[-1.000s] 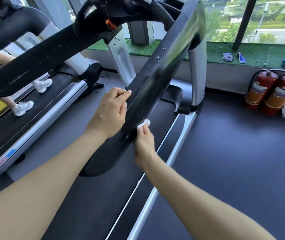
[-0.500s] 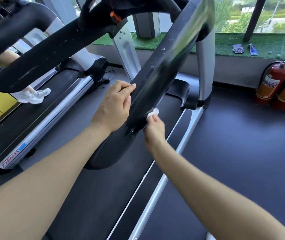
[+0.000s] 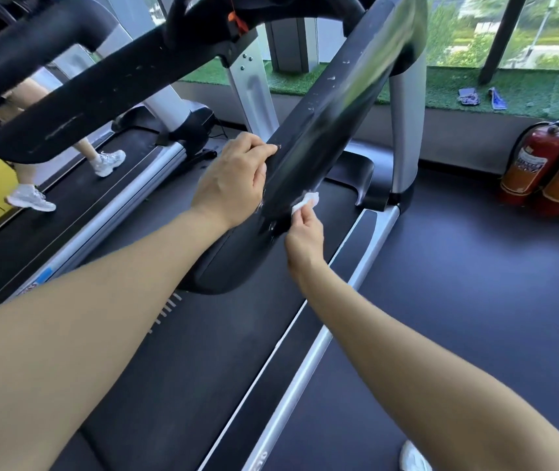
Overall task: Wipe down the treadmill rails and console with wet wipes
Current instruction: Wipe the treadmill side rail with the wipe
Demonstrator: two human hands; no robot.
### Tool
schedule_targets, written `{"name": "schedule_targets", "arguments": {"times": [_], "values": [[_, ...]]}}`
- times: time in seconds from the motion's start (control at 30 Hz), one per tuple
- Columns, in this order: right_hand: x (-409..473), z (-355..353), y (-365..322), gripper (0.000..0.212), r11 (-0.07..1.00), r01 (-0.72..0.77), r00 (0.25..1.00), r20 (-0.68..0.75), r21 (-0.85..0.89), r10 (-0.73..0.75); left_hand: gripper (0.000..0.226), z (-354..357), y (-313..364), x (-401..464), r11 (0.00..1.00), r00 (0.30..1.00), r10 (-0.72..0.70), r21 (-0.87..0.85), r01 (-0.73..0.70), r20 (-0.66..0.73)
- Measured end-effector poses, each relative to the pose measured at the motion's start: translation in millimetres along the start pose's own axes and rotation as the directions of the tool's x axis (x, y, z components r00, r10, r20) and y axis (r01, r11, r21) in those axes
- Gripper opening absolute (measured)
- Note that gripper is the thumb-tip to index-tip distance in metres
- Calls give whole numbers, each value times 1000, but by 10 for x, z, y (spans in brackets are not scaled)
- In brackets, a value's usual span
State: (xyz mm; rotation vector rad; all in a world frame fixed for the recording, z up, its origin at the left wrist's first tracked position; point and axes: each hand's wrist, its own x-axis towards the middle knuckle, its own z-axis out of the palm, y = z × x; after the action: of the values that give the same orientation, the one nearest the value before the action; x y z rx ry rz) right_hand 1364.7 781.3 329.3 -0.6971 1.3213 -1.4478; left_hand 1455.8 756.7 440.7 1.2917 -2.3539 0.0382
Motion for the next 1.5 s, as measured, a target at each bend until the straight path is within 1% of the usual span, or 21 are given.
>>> {"name": "schedule_targets", "arguments": {"times": [0.07,0.13,0.2,0.27,0.37,0.5,0.53,0.6,0.67,0.73,0.8,0.83,0.93,1.0,1.03,1.1,1.2,1.27,1.33,1.4,1.5], "values": [[-348,88,125,46,995,101,995,21,19,-101,41,-86,-23,-111,1000,1000,-3,23,3,-9],[-796,182,281,50,986,165,983,77,13,-165,42,-169,-73,-295,1000,1000,-2,25,3,-30],[-1108,238,411,50,986,163,977,133,18,-164,42,-209,-138,-509,1000,999,-16,16,17,-36],[-1171,247,443,49,987,157,974,161,24,-159,43,-211,-200,-694,999,999,-46,-6,46,-30],[-826,189,334,46,986,163,983,88,13,-164,43,-160,-238,-839,998,999,-40,-49,38,-35],[-311,146,203,44,996,87,996,-28,-23,-88,42,-113,-213,-869,997,996,-47,-63,42,-75],[-385,176,208,45,996,91,995,-33,-18,-92,42,-108,-207,-873,997,995,-51,-60,46,-85],[-773,267,287,45,986,169,985,-29,7,-169,42,-99,-206,-880,998,994,-47,-48,42,-102],[-1269,351,432,46,978,209,977,41,14,-209,45,-95,-214,-884,999,993,-28,-30,24,-113],[-1518,354,528,47,969,245,964,103,18,-246,49,-91,-218,-883,1000,993,-16,-25,13,-115],[-1355,303,480,46,963,269,959,97,-16,-266,49,-92,-215,-885,1000,993,-20,-24,17,-118],[-1162,269,421,44,964,265,963,66,-38,-262,49,-96,-209,-890,1000,992,-24,-20,22,-122],[-477,147,199,44,980,170,985,-15,-103,-173,48,-99,-195,-899,1000,990,-28,-5,28,-136],[-266,125,111,46,985,142,988,-48,-96,-147,48,-98,-193,-900,999,990,-32,-9,31,-139],[-292,148,95,46,983,168,983,-63,-71,-173,48,-98,-196,-898,999,990,-36,-11,35,-138],[-614,250,140,47,956,291,954,-73,-25,-292,48,-97,-206,-892,999,990,-38,-8,37,-132],[-1348,439,429,56,880,470,882,61,-66,-467,48,-97,-222,-885,1000,992,-30,-10,29,-121],[-1574,487,551,59,852,523,847,128,-22,-516,47,-102,-218,-886,999,992,-32,-15,31,-122],[-1403,464,457,53,846,533,842,114,-21,-527,48,-106,-217,-887,999,992,-34,-17,32,-121],[-1037,389,250,48,859,507,862,41,-73,-505,48,-108,-222,-886,999,992,-41,-26,38,-118],[-419,213,-58,45,938,334,939,-49,-95,-339,48,-103,-217,-894,998,991,-52,-38,47,-121]]}}
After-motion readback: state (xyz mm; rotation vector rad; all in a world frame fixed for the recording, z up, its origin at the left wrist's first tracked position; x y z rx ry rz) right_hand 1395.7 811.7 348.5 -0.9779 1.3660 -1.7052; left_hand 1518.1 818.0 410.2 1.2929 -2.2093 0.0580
